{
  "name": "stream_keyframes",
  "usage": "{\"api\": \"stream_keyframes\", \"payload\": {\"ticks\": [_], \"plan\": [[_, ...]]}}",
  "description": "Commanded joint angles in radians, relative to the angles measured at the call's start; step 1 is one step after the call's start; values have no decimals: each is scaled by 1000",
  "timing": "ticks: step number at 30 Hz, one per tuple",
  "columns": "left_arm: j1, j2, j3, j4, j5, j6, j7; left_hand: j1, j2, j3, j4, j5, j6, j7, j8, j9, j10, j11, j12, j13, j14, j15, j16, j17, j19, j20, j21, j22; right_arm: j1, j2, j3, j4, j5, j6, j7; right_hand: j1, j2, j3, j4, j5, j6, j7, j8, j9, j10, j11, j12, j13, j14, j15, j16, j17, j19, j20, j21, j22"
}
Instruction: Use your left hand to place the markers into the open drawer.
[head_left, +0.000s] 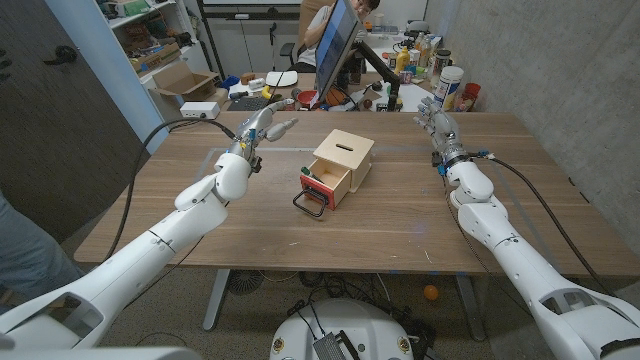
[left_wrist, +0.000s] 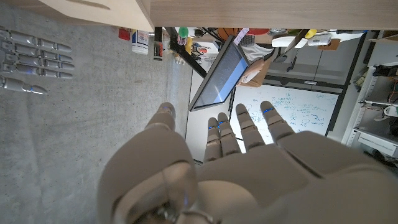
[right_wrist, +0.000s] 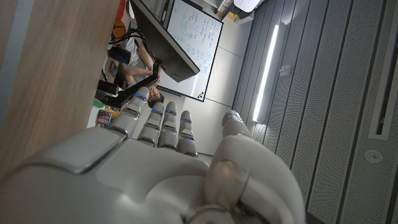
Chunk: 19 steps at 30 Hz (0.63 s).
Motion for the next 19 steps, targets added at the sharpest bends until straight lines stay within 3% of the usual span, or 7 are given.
{"api": "stream_keyframes", "payload": {"ticks": [1,11,19], "plan": [[28,6,-40,28,-137,-74,57,-32,13,-4,20,8,-50,5,1,-2,-12,9,0,2,-10,5,6,8,-8,17,2,3,-29,-18,-10,-56,-17,8,-47,-1,-2,2,-2,5,9,-3,3,2,8,-5,3,4,-7,0,-4,1,-9,0,-1,3],[66,23,-64,10,-230,-102,50,-67,21,-11,38,6,-50,7,16,-3,-21,21,3,2,-17,14,8,10,-19,19,-1,4,-70,-36,-19,-121,-25,-7,-78,-1,-2,2,-2,5,9,-3,2,2,9,-5,2,4,-11,2,-6,1,-37,-5,-8,4],[77,35,-61,-4,-242,-99,56,-81,24,-12,42,7,-69,3,13,-4,-21,26,7,2,-20,16,8,9,-25,19,-2,4,-75,-38,-23,-123,-11,-11,-73,-2,-2,1,-1,5,9,-6,1,2,9,-5,1,4,-14,2,-7,1,-43,-5,-8,4]]}}
